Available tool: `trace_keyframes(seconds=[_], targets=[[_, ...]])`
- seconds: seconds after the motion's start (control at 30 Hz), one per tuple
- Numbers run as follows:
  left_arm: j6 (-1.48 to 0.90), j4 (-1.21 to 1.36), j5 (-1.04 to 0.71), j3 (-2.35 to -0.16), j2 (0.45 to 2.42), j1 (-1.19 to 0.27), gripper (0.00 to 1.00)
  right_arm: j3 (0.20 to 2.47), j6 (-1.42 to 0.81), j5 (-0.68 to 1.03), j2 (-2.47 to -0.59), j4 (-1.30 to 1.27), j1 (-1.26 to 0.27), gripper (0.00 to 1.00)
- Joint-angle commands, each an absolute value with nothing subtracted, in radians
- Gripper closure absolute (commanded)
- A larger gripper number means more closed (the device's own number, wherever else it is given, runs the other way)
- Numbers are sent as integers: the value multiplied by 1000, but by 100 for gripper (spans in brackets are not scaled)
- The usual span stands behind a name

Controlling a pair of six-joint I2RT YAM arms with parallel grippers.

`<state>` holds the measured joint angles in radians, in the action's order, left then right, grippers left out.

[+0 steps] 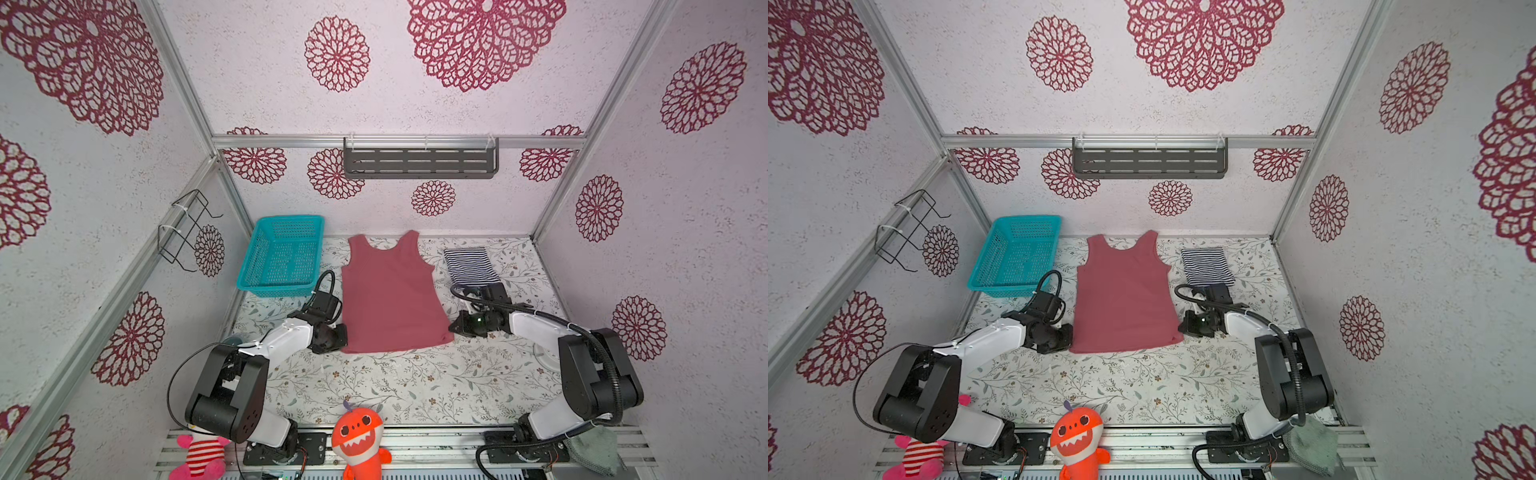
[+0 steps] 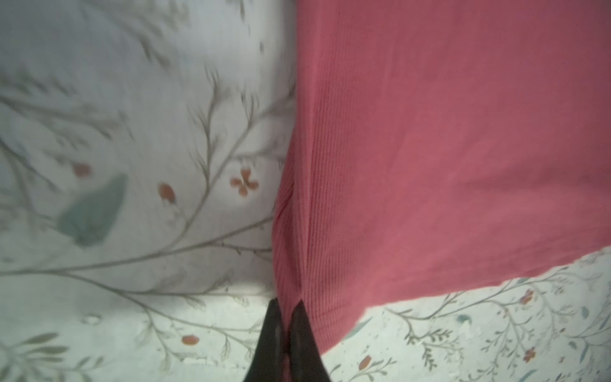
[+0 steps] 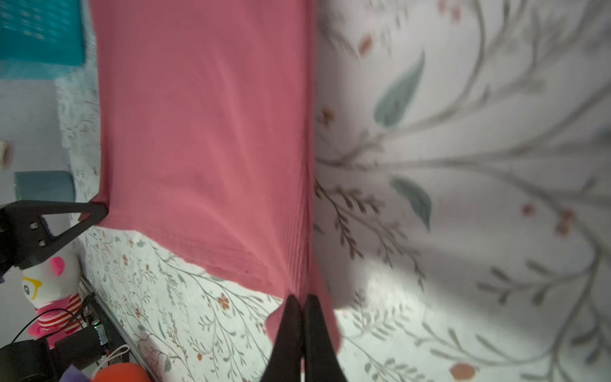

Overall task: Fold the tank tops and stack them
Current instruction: 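Lay the maroon top flat by drawing both grippers toward the robot, then release the hem and hold both grippers at the near hem corners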

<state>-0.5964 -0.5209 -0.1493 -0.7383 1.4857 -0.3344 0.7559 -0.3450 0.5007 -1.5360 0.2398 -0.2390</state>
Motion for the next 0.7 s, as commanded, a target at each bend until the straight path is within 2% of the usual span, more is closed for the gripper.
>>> trace_keyframes(seconds=[0.0,0.1,0.13,0.2,0.23,0.27,0.33,0.43,0.57,0.67], targets=[[-716,-496,-159,-715,1409,-352,100,711,-454,485,-1429,160,-245,100],[-711,-578,-115,-733,1355,-356,100,723,-435,419,-1388,231,-245,93],[-705,-618,-111,-746,1338,-355,93,745,-418,394,-1380,281,-244,86],[-693,-704,-97,-772,1312,-356,63,798,-376,315,-1365,402,-245,74],[-690,-745,-80,-779,1292,-357,53,817,-359,252,-1351,466,-246,69],[-689,-781,-51,-784,1265,-357,48,837,-344,196,-1331,516,-247,68],[-697,-807,-7,-790,1220,-357,46,861,-329,130,-1294,569,-262,66],[-704,-772,-34,-819,1220,-360,48,881,-339,107,-1279,573,-323,69],[-699,-672,-65,-891,1359,-398,50,899,-396,121,-1375,456,-471,77],[-687,-597,-77,-934,1489,-424,52,915,-416,128,-1492,381,-524,83]])
